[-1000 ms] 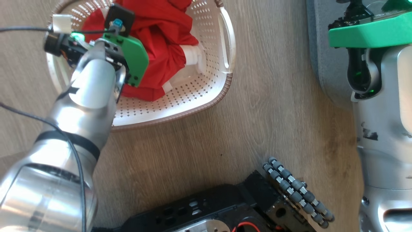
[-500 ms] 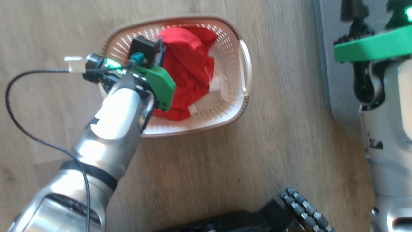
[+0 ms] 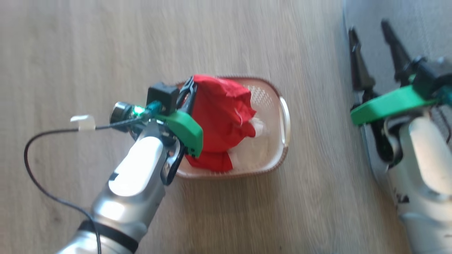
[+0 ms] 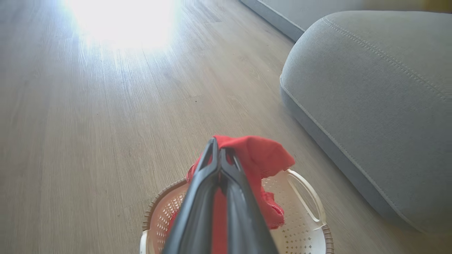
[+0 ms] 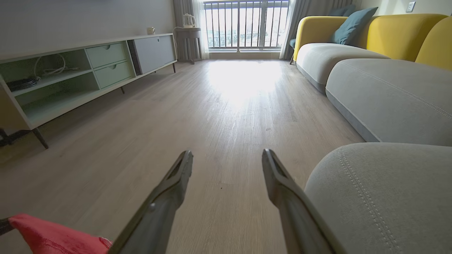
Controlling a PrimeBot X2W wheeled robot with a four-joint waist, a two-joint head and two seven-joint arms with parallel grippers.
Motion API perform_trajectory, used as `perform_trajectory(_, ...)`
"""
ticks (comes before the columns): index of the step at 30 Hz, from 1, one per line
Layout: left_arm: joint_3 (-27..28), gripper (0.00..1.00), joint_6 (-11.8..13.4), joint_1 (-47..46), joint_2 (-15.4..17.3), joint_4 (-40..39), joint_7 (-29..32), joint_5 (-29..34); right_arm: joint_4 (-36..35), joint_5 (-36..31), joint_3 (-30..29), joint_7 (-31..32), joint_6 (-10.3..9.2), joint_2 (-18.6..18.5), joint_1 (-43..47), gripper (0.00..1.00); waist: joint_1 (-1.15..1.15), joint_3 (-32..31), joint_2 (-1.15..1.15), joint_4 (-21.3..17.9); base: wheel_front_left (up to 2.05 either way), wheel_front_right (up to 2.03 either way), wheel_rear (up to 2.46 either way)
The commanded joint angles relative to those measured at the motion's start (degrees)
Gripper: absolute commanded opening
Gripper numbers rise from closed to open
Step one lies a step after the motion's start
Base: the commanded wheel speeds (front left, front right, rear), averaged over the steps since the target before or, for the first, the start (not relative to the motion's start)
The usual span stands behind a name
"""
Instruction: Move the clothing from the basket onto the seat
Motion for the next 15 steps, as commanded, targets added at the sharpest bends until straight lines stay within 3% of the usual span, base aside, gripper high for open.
perform_trajectory(1,2.6,0.00,-0.3,0.3,0.9,-3.0,-0.7,-0.1,-1.1,-0.1,1.3,-0.4,0.41,-0.5,1.2,1.00,0.00,-5.7,-0.01,2.8,0.00,0.00,0.00)
perform_trajectory(15,7.8,0.00,-2.6,3.5,0.9,-14.8,-0.7,2.2,2.6,0.1,3.7,-0.4,0.41,0.1,8.8,1.00,0.00,-15.3,-0.01,5.4,0.00,0.00,0.00)
